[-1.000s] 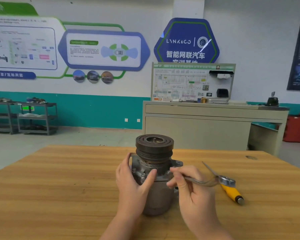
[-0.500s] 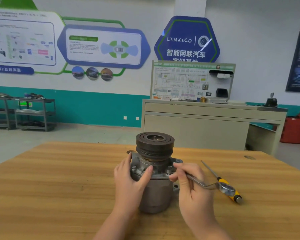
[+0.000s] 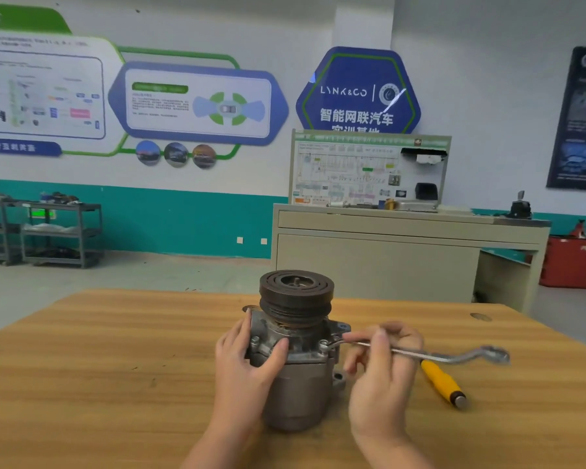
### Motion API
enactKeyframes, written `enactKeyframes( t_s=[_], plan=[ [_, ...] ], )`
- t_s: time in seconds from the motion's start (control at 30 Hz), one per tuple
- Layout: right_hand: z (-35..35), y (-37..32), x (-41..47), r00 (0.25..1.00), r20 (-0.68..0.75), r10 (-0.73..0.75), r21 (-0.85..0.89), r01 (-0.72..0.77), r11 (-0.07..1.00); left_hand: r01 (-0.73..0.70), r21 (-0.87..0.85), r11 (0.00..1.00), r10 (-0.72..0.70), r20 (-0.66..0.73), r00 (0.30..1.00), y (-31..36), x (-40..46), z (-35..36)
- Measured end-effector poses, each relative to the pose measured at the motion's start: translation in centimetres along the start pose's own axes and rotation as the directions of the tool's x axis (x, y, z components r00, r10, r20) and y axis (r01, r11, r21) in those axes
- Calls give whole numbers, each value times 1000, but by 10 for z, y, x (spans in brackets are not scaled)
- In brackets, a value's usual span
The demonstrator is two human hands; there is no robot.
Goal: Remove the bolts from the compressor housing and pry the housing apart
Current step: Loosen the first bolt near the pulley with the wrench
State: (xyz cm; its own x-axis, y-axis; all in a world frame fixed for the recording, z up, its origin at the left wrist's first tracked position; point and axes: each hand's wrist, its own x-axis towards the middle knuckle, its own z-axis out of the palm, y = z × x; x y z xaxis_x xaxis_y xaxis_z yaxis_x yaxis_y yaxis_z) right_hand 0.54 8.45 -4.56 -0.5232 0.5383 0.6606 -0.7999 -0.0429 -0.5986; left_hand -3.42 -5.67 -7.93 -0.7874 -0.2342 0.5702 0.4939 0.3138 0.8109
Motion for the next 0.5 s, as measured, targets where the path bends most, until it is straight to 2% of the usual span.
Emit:
enactKeyframes(
  t_s=[0.03,0.1,0.17,0.23,0.3,0.37,0.5],
  plan=[
    [2,1,10,989,-83,120,63,-115,991,7,0,1000,-7,9,1000,0,0,0],
    [5,6,31,922,-159,353,163,-328,930,20,-5,1000,-20,24,1000,0,0,-1],
    [5,12,48,833,-127,538,196,-511,837,29,-23,999,-29,30,999,-1,2,-2],
    [2,13,57,768,-22,640,266,-613,744,46,-25,999,-45,45,998,-1,2,-3],
    [-5,6,58,776,68,627,366,-604,708,41,-26,999,-39,52,998,-1,4,-4],
    [-14,-1,53,832,107,545,395,-539,745,28,-41,999,-26,54,998,0,4,-5],
    [-22,-8,29,931,95,353,217,-366,905,38,-35,999,-35,87,996,-1,3,-6]
  ],
)
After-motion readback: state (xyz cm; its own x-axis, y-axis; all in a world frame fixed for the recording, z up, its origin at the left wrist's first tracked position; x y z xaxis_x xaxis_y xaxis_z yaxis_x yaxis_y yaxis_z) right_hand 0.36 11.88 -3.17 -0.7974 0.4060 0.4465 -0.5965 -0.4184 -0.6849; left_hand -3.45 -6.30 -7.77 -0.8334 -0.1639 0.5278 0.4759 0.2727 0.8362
